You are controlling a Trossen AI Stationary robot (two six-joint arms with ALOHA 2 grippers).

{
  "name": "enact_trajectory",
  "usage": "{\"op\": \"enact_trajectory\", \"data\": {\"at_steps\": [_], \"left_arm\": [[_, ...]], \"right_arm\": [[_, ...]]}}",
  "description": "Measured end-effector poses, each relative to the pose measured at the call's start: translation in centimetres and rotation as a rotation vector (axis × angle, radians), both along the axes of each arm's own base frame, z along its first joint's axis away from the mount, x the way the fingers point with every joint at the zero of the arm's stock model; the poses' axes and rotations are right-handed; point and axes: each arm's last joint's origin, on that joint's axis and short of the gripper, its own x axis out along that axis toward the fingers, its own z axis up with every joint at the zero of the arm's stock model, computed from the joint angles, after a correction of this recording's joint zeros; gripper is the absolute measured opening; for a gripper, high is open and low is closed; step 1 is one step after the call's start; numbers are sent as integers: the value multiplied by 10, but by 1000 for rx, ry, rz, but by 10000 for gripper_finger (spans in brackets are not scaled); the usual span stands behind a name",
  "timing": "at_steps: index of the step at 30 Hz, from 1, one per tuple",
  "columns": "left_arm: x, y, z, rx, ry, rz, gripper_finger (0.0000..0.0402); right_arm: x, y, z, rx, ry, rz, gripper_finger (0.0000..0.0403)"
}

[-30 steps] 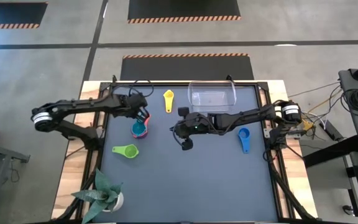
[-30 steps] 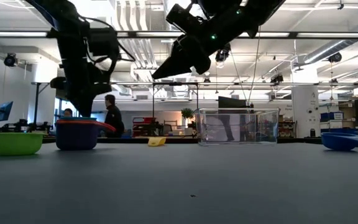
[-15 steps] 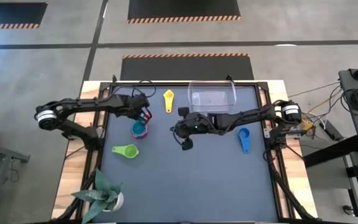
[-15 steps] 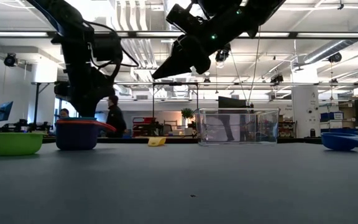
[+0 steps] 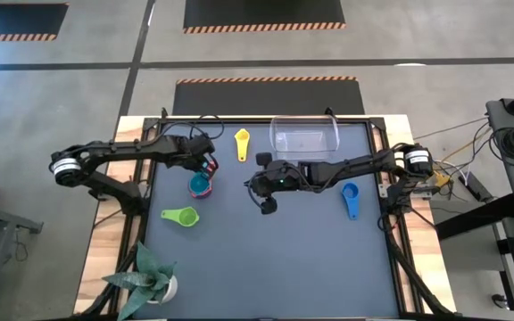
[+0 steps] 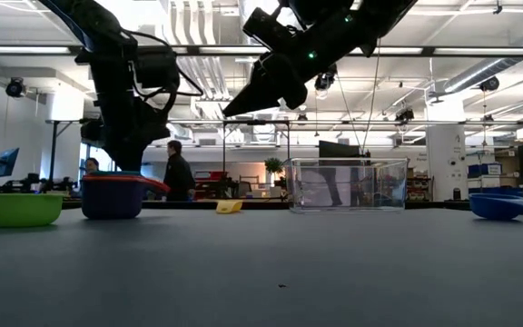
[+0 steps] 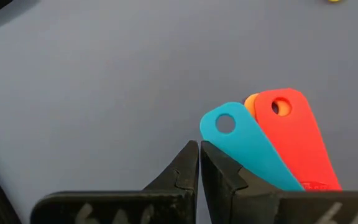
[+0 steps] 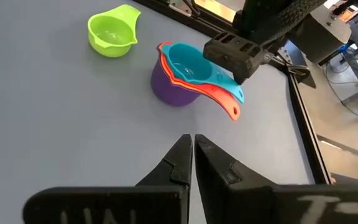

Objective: Nest measuring cups in basket
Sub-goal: Stack the light blue measuring cup on top of the red measuring cup

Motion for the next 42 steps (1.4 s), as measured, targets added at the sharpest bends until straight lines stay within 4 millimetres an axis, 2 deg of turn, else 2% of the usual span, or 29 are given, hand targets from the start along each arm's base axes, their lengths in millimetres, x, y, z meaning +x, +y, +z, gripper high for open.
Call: {"op": "enact_trajectory", "data": {"at_steps": [12,18,42], "left_arm": [[8,-2,9,11,-39,-41,0],[6,-3,12,23,6,-40,0],[6,-9,6,38,16,46,0]], "right_arm": [[0,0,0,-1,0,1,9],[0,0,0,0,0,0,9],[0,0,0,-1,1,1,9]]}}
